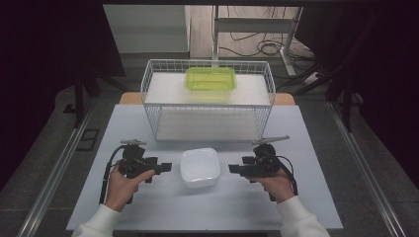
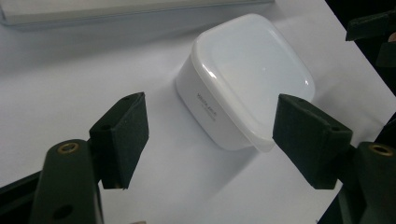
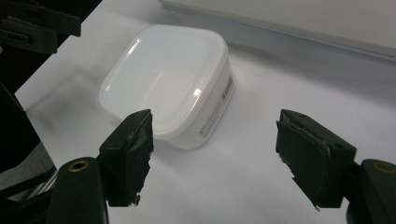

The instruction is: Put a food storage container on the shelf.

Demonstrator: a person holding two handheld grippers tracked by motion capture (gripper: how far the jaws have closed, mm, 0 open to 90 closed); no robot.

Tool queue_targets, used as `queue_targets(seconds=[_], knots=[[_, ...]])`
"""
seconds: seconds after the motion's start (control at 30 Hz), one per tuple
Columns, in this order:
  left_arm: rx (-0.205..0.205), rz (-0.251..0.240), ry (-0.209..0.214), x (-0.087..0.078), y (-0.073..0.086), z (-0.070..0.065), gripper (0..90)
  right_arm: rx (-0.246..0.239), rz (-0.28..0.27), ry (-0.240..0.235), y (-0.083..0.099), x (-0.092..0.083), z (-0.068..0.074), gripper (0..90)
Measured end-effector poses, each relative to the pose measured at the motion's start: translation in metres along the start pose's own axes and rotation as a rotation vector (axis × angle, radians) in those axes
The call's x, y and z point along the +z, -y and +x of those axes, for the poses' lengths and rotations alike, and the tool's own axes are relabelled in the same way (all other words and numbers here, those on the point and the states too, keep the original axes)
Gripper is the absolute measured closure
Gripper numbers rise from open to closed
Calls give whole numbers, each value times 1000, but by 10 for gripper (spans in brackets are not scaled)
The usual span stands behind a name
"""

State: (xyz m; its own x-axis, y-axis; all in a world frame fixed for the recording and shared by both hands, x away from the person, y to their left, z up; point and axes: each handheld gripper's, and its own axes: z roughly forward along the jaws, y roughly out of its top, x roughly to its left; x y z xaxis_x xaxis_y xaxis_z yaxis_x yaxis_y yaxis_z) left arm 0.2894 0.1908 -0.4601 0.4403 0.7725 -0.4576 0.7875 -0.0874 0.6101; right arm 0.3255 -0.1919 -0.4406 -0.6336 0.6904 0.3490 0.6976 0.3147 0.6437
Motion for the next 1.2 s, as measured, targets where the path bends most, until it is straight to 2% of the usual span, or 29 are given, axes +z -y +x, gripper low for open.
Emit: queue_targets(seconds=[0.17, 0.4, 0.6, 0.77, 0.97, 1.2], knots=[[-47, -13, 31, 5, -2, 2, 275, 10, 13, -14, -3, 10, -1, 273], [-112, 20, 100, 22, -5, 4, 297, 29, 24, -34, -7, 31, -1, 308], [-146, 50, 108, 35, -6, 7, 330, 70, 20, -73, -10, 41, -3, 357], [-192, 61, 141, 44, -6, 9, 372, 103, 19, -117, -11, 48, -6, 424], [-240, 69, 170, 51, -4, 13, 449, 133, 27, -137, -12, 56, -10, 462], [-273, 71, 206, 53, -2, 19, 502, 156, 39, -155, -12, 63, -14, 513]])
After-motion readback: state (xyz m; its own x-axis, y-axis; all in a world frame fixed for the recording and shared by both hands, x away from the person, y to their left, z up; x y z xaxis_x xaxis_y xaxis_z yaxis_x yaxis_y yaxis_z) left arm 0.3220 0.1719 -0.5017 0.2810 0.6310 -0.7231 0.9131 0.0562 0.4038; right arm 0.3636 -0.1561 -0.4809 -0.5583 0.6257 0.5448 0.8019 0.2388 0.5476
